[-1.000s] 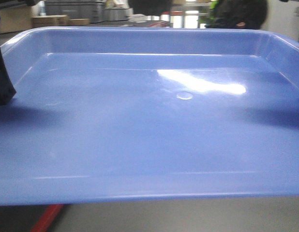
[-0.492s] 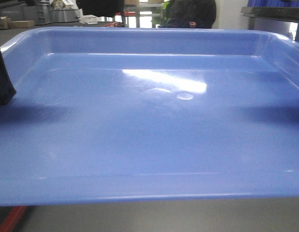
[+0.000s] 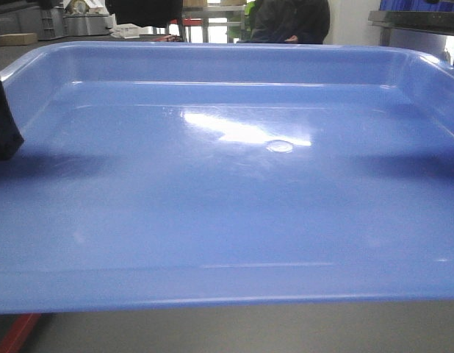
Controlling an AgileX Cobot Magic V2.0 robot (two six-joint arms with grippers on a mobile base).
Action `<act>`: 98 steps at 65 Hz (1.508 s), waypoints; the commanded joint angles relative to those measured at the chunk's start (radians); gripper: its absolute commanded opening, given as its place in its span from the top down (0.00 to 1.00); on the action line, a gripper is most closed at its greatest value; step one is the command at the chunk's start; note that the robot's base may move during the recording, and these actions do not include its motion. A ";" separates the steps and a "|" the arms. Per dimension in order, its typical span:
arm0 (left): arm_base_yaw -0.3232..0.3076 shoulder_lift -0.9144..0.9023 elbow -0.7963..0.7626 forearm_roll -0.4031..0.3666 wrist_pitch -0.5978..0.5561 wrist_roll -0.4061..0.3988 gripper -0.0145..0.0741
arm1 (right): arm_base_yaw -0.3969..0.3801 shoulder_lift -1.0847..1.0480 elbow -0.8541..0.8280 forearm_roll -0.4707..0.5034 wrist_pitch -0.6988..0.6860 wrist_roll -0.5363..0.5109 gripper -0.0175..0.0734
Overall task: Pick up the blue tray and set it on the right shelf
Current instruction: 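Hold the tray with both grippers while the base drives to the shelf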
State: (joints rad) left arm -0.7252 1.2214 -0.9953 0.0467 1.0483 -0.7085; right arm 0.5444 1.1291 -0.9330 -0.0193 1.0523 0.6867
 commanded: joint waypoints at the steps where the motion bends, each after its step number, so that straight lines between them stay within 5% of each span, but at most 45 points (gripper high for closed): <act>1: -0.005 -0.023 -0.021 0.027 0.001 -0.018 0.83 | -0.004 -0.023 -0.027 -0.037 -0.020 0.011 0.60; 98: -0.005 -0.023 -0.021 0.019 0.001 -0.018 0.83 | -0.004 -0.023 -0.027 -0.037 -0.020 0.011 0.60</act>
State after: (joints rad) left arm -0.7252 1.2214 -0.9912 0.0422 1.0483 -0.7085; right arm 0.5444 1.1291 -0.9330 -0.0193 1.0523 0.6867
